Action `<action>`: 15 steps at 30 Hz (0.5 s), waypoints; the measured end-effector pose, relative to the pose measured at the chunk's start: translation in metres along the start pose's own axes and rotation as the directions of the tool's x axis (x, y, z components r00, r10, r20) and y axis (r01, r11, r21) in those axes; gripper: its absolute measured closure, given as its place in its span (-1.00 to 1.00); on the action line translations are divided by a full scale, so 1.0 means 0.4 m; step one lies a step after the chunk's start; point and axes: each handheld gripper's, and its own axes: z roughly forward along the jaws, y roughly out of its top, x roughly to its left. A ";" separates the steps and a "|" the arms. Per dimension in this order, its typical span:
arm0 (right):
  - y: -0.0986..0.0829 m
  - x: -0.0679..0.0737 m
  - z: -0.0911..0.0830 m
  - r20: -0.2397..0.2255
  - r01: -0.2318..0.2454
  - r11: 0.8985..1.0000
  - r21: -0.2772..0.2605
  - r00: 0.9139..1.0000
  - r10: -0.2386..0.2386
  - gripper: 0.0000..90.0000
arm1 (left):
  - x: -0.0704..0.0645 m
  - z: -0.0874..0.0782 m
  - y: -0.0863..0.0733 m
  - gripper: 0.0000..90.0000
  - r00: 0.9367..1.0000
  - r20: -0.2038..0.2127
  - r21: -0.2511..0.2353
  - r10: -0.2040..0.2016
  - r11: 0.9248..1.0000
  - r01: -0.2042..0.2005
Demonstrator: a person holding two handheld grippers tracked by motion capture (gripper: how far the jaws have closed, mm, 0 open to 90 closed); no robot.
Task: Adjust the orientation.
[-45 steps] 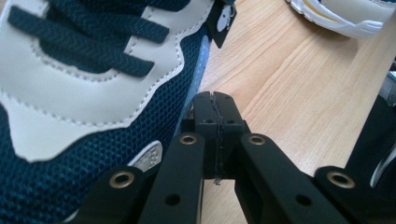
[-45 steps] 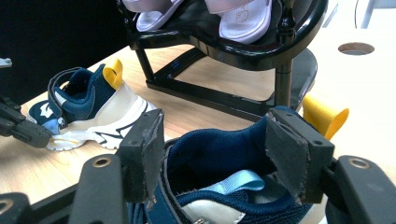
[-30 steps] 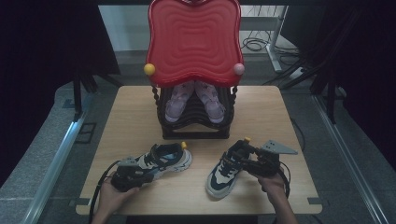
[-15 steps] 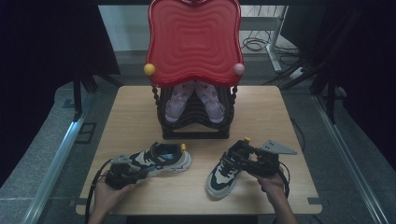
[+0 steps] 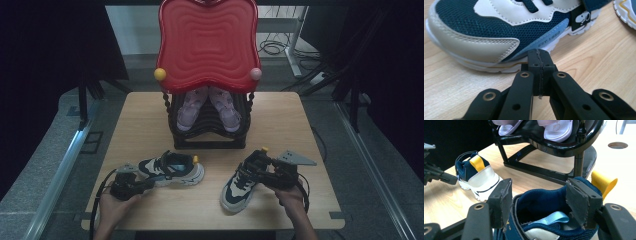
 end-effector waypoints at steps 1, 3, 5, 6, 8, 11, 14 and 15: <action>0.000 0.001 0.001 0.001 0.002 1.000 0.000 1.000 -0.002 -0.14 | 0.003 0.000 0.001 1.00 1.000 -0.004 -0.001 -0.004 1.000 0.004; 0.000 0.001 0.002 -0.001 0.002 1.000 0.002 1.000 -0.002 -0.14 | 0.007 0.000 0.004 1.00 1.000 -0.014 -0.004 -0.012 1.000 0.012; 0.001 0.003 0.003 -0.003 0.000 1.000 0.005 1.000 0.000 -0.14 | 0.010 0.002 0.007 1.00 1.000 -0.025 -0.007 -0.017 1.000 0.017; 0.001 0.003 0.003 -0.001 0.002 1.000 0.005 1.000 -0.002 -0.14 | 0.013 0.003 0.010 1.00 0.999 -0.029 -0.008 -0.020 1.000 0.019; 0.001 0.004 0.004 -0.001 0.001 1.000 0.005 1.000 -0.001 -0.14 | 0.017 0.005 0.014 1.00 0.999 -0.037 -0.013 -0.024 1.000 0.024; 0.002 0.007 0.007 0.001 0.002 1.000 0.003 1.000 -0.002 -0.14 | 0.026 0.008 0.019 1.00 0.998 -0.045 -0.021 -0.034 0.999 0.033; 0.002 0.008 0.008 0.000 0.004 1.000 0.005 1.000 -0.004 -0.14 | 0.027 0.009 0.022 1.00 0.998 -0.055 -0.025 -0.031 0.999 0.030; 0.002 0.009 0.008 -0.001 0.003 1.000 0.006 1.000 -0.003 -0.14 | 0.026 0.010 0.022 1.00 0.998 -0.058 -0.025 -0.026 0.999 0.025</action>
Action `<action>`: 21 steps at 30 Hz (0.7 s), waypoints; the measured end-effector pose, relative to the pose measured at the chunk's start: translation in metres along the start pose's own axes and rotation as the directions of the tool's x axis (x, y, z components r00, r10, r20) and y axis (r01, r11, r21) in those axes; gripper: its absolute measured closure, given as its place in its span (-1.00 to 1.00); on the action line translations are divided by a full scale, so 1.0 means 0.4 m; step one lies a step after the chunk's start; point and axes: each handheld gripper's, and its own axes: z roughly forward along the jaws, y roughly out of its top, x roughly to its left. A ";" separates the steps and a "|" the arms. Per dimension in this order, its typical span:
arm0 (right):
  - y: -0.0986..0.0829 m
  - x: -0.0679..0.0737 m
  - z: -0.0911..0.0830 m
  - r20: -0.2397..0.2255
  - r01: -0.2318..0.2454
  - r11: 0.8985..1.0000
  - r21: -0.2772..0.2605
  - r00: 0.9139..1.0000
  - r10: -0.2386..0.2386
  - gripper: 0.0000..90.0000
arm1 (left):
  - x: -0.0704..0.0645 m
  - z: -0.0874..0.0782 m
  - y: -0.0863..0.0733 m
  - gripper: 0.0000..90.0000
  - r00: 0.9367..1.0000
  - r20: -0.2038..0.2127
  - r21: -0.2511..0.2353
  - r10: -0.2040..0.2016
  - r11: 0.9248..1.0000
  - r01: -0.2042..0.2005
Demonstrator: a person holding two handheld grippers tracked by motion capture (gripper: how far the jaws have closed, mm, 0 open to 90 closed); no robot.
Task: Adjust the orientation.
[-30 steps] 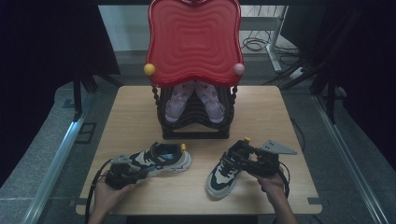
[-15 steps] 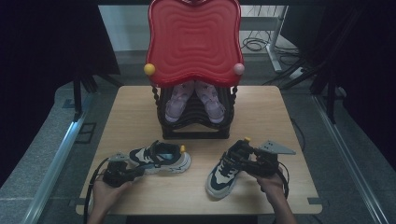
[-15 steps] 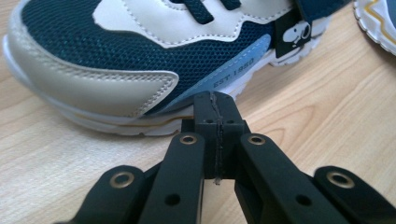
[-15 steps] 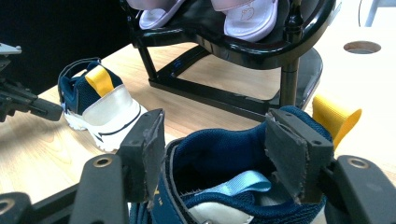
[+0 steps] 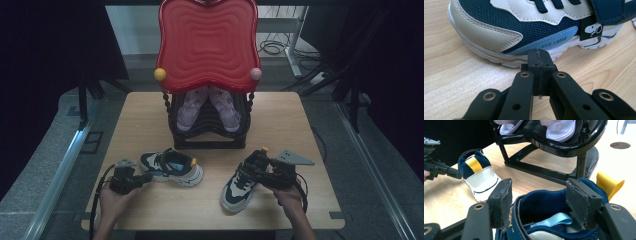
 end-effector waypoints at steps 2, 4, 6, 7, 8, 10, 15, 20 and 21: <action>0.000 0.000 0.000 0.000 0.006 1.000 0.000 1.000 -0.006 -0.14 | -0.002 0.001 0.000 1.00 1.000 0.004 -0.004 0.010 1.000 -0.010; 0.001 0.002 0.000 0.001 0.008 1.000 0.000 1.000 -0.008 -0.14 | -0.005 -0.001 -0.001 1.00 1.000 0.007 -0.007 0.013 1.000 -0.013; 0.002 0.004 -0.001 0.001 0.008 1.000 -0.002 1.000 -0.008 -0.13 | -0.009 -0.006 -0.002 0.93 1.000 -0.003 -0.018 0.027 0.999 -0.027; 0.003 0.005 -0.002 -0.001 0.009 1.000 -0.003 1.000 -0.009 -0.12 | -0.014 -0.012 -0.003 0.84 0.998 -0.022 -0.031 0.051 0.998 -0.052; 0.003 0.007 -0.002 -0.006 0.015 1.000 -0.002 1.000 -0.015 -0.10 | -0.015 -0.017 -0.003 0.67 0.997 -0.034 -0.042 0.073 0.996 -0.074; 0.005 0.013 -0.001 -0.012 0.025 1.000 -0.001 1.000 -0.025 -0.09 | -0.022 -0.030 0.000 0.35 0.992 -0.067 -0.056 0.110 0.992 -0.114; 0.007 0.035 0.015 -0.050 0.034 0.999 0.007 0.998 -0.033 0.08 | -0.038 -0.069 0.010 -0.03 0.989 -0.074 -0.122 0.129 0.983 -0.138; 0.026 0.067 0.039 -0.122 0.081 0.996 0.035 0.990 -0.076 0.65 | -0.049 -0.095 0.017 -0.17 0.991 -0.046 -0.151 0.123 0.980 -0.129; 0.032 0.074 0.047 -0.138 0.091 0.995 0.042 0.987 -0.084 0.72 | -0.051 -0.100 0.019 -0.18 0.991 -0.037 -0.162 0.126 0.978 -0.130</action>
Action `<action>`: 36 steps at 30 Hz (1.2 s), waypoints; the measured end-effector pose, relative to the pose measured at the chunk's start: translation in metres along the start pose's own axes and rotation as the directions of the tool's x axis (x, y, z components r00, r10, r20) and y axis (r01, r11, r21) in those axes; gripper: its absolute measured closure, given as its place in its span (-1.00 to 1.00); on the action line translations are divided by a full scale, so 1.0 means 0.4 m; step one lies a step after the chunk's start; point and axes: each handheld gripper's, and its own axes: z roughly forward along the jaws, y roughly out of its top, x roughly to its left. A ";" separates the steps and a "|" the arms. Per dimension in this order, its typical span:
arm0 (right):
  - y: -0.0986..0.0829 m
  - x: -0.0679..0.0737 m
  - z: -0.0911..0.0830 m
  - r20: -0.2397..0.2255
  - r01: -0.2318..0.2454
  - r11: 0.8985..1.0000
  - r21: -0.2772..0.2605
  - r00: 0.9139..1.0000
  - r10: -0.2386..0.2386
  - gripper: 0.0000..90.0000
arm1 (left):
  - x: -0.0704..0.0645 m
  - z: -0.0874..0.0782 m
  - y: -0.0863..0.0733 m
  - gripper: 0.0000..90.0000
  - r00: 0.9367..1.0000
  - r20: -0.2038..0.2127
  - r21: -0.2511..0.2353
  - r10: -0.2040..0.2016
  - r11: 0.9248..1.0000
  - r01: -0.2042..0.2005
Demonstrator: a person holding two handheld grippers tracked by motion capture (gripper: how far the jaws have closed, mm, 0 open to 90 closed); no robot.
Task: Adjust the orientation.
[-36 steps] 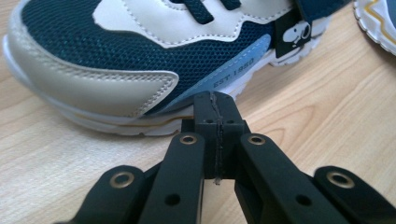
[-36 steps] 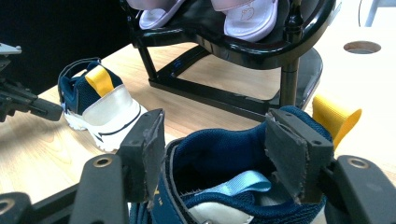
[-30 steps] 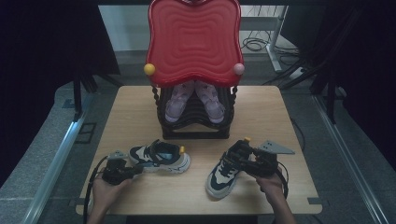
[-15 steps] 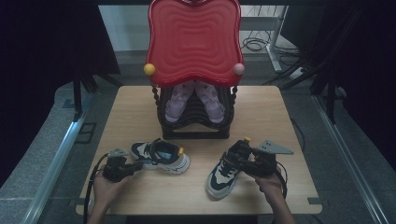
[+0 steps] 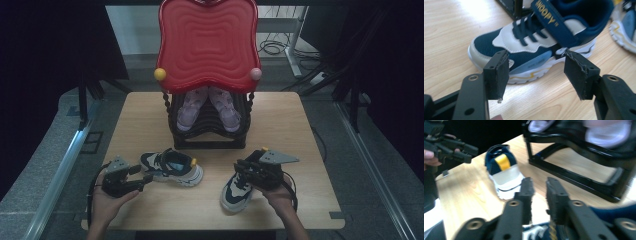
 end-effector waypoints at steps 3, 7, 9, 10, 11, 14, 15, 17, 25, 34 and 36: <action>0.020 0.015 0.030 -0.011 0.014 1.000 -0.001 1.000 -0.014 0.93 | -0.009 -0.015 0.007 -0.25 1.000 0.024 -0.029 0.013 0.999 -0.013; 0.049 0.036 0.080 -0.027 0.015 1.000 -0.002 1.000 -0.015 0.98 | -0.016 -0.037 0.009 -0.28 0.999 0.053 -0.053 0.012 0.999 -0.009; 0.059 0.044 0.097 -0.045 0.009 1.000 -0.005 0.999 -0.009 0.98 | -0.016 -0.045 0.010 -0.28 0.998 0.055 -0.061 0.010 0.998 -0.007; 0.064 0.048 0.107 -0.050 0.011 1.000 -0.008 0.999 -0.012 0.98 | -0.016 -0.047 0.011 -0.28 0.999 0.049 -0.063 0.011 0.998 -0.008; 0.069 0.052 0.116 -0.051 0.014 1.000 -0.005 0.999 -0.014 0.98 | -0.015 -0.048 0.012 -0.29 0.999 0.049 -0.065 0.009 0.998 -0.005; 0.085 0.055 0.143 -0.062 0.012 1.000 0.000 0.998 -0.012 0.98 | -0.016 -0.047 0.011 -0.31 0.998 0.055 -0.065 0.013 0.998 -0.009; 0.091 0.055 0.151 -0.066 0.011 1.000 0.001 0.998 -0.011 0.98 | -0.017 -0.046 0.011 -0.32 0.998 0.055 -0.063 0.016 0.998 -0.013; 0.104 0.055 0.166 -0.077 0.001 1.000 0.005 0.997 -0.001 0.99 | -0.018 -0.048 0.010 -0.33 0.998 0.060 -0.065 0.017 0.998 -0.013; 0.138 0.064 0.224 -0.089 0.010 0.999 0.034 0.996 -0.007 0.99 | -0.015 -0.054 0.005 -0.35 0.998 0.070 -0.067 0.010 0.998 -0.006; 0.135 0.081 0.294 -0.081 0.025 0.996 0.084 0.997 -0.018 0.99 | -0.026 -0.081 0.012 -0.38 0.996 0.084 -0.090 0.035 0.996 -0.027; 0.133 0.079 0.310 -0.079 0.014 0.995 0.096 0.997 -0.007 0.99 | -0.024 -0.082 0.012 -0.38 0.996 0.088 -0.090 0.031 0.996 -0.023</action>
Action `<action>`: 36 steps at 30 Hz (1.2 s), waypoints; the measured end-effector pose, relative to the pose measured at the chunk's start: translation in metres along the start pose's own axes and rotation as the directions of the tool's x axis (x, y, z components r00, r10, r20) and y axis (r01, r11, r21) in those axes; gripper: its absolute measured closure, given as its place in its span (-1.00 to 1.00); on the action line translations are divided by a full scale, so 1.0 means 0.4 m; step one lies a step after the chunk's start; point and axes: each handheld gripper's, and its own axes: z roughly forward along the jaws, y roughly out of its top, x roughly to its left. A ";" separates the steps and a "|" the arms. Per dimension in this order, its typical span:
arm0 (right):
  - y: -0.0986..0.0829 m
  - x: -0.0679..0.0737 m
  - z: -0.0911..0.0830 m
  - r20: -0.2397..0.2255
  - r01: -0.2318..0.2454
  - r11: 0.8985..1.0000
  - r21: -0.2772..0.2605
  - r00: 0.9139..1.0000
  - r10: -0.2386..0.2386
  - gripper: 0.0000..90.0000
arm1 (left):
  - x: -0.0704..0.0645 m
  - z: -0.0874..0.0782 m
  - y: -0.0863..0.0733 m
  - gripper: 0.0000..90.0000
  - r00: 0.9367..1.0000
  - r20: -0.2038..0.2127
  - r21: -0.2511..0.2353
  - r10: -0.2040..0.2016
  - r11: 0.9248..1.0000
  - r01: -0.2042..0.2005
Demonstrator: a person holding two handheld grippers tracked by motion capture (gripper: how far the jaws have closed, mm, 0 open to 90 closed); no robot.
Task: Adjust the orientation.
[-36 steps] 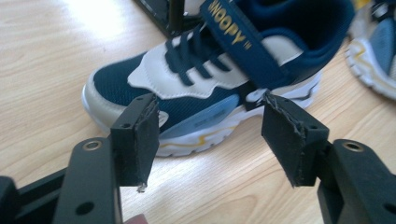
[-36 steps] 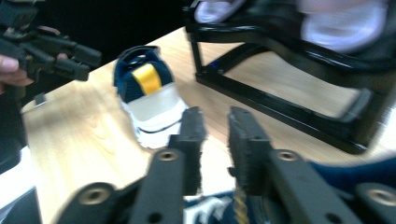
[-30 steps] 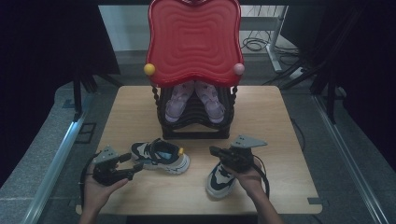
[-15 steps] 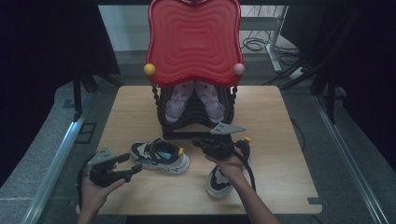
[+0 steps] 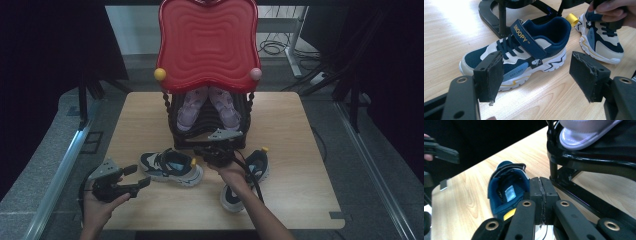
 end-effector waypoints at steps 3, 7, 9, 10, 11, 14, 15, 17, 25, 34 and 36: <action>-0.002 -0.005 0.023 0.015 -0.011 1.000 0.018 1.000 0.011 0.99 | 0.002 -0.001 -0.001 -0.39 1.000 0.002 0.004 -0.005 1.000 0.005; -0.011 -0.004 0.047 0.018 -0.025 0.999 0.037 1.000 0.025 0.99 | 0.002 -0.007 -0.001 -0.39 1.000 -0.001 -0.002 -0.004 1.000 0.004; -0.015 -0.001 0.058 0.015 -0.026 0.999 0.047 1.000 0.026 0.99 | 0.004 -0.008 -0.002 -0.39 1.000 -0.001 -0.003 -0.006 1.000 0.006; -0.016 0.001 0.063 0.018 -0.026 0.998 0.053 1.000 0.025 0.99 | 0.005 -0.008 -0.002 -0.39 1.000 0.000 -0.002 -0.007 1.000 0.007; -0.018 0.002 0.067 0.017 -0.025 0.998 0.055 1.000 0.024 0.99 | 0.005 -0.008 -0.003 -0.39 1.000 0.000 0.000 -0.009 1.000 0.009; -0.021 0.004 0.070 0.020 -0.021 0.998 0.058 1.000 0.020 0.99 | 0.004 -0.008 -0.003 -0.38 1.000 -0.003 0.004 -0.003 1.000 0.003; -0.022 0.005 0.068 0.021 -0.025 0.998 0.059 1.000 0.024 0.99 | 0.003 -0.008 -0.003 -0.38 1.000 -0.003 0.004 -0.002 1.000 0.002; -0.026 0.007 0.065 0.021 -0.027 0.998 0.063 0.999 0.026 0.99 | 0.003 -0.005 -0.002 -0.38 1.000 -0.003 0.008 -0.002 1.000 0.002; -0.043 0.016 0.051 0.004 -0.024 0.998 0.063 1.000 0.024 0.99 | -0.001 0.005 -0.005 -0.36 1.000 -0.015 0.016 -0.001 1.000 0.002; -0.037 0.019 0.059 0.020 -0.003 0.997 0.075 1.000 0.002 0.99 | -0.001 0.001 -0.004 -0.34 1.000 -0.019 0.003 -0.007 1.000 0.007; -0.036 0.017 0.070 0.026 0.000 0.995 0.101 1.000 -0.003 0.99 | 0.000 0.002 -0.004 -0.34 1.000 -0.018 0.004 -0.008 1.000 0.008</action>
